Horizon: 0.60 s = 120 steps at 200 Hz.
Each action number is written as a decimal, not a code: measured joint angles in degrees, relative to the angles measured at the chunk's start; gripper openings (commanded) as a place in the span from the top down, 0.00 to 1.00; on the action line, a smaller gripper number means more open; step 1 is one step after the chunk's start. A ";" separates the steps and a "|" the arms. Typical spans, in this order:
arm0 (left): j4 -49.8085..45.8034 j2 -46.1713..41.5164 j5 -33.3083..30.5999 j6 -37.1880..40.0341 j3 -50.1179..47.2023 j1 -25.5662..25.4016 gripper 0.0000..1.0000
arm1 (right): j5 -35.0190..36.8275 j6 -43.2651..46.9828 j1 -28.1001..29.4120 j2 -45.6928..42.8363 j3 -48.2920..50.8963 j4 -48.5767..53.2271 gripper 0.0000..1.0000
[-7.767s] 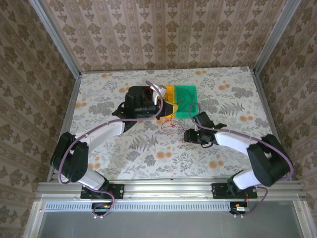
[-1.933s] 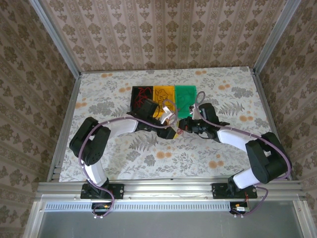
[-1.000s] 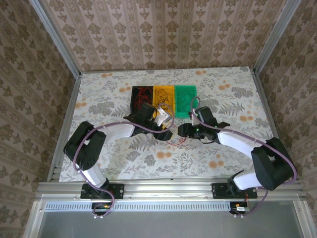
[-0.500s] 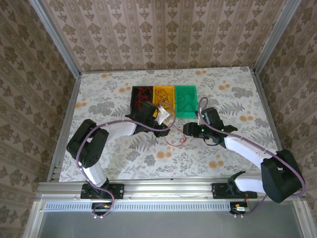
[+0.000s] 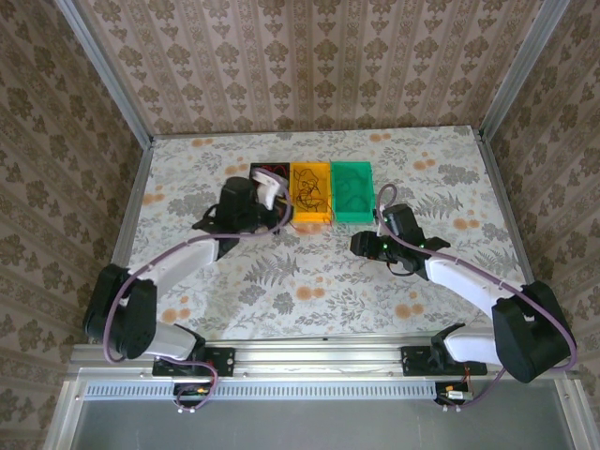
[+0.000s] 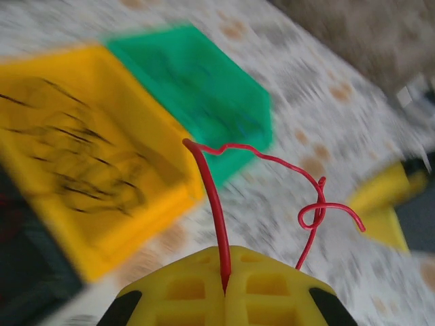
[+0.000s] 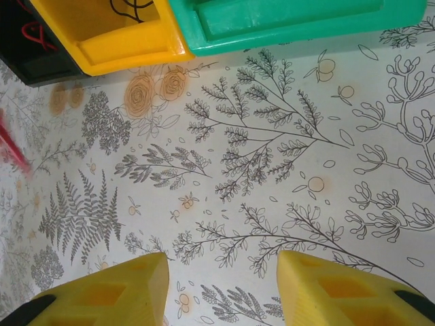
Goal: Untangle the cables
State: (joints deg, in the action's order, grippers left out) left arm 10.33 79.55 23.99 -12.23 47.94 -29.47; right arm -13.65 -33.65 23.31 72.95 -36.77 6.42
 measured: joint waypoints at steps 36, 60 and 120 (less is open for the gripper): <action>3.85 -0.31 -14.16 -8.07 0.37 2.91 1.00 | -0.04 0.04 -0.07 2.45 -0.02 -0.09 0.56; 4.17 3.54 -24.20 -13.33 1.66 2.89 1.00 | -0.31 0.13 -0.07 3.54 -0.35 0.07 0.56; 5.42 12.13 -44.81 -16.46 4.48 0.87 1.00 | -0.68 0.52 -0.07 3.69 -1.05 0.13 0.56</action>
State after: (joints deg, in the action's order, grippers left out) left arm 15.75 91.68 -20.82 -28.69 52.42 -28.60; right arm -14.33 -33.12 23.24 76.64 -37.82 6.55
